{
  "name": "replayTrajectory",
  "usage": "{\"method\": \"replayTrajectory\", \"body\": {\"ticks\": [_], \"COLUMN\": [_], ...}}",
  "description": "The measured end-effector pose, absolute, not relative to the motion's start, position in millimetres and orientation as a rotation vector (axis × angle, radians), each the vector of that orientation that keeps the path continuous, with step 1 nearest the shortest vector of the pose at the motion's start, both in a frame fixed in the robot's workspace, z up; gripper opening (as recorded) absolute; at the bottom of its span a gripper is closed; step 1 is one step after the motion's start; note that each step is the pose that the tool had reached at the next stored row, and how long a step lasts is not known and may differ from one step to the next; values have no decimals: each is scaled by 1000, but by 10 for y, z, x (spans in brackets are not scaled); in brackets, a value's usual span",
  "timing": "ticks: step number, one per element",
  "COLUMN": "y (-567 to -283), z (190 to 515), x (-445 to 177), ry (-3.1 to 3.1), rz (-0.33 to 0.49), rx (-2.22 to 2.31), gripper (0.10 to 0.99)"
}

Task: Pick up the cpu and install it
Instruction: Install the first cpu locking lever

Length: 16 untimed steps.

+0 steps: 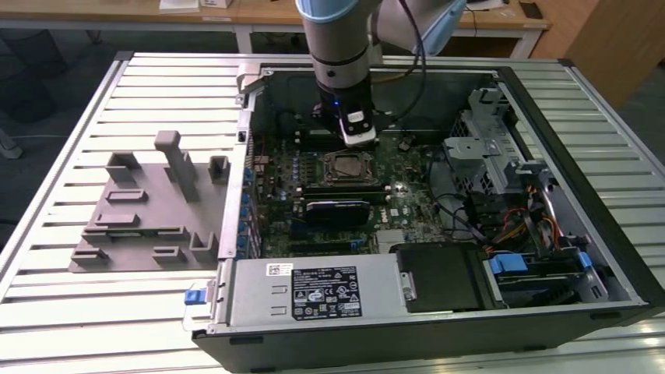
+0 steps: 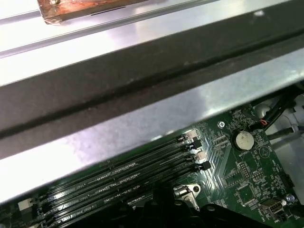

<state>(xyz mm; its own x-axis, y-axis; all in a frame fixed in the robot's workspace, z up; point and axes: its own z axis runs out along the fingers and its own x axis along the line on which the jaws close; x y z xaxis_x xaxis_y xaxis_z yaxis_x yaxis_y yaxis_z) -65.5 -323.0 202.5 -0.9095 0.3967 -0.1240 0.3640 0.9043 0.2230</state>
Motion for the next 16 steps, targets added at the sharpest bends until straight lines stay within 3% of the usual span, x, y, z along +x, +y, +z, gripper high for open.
{"method": "replayTrajectory", "body": {"ticks": [16], "y": [-3183], "z": [1958], "x": [-727], "ry": [2862], "rz": [272], "rx": [622], "gripper": [106]}}
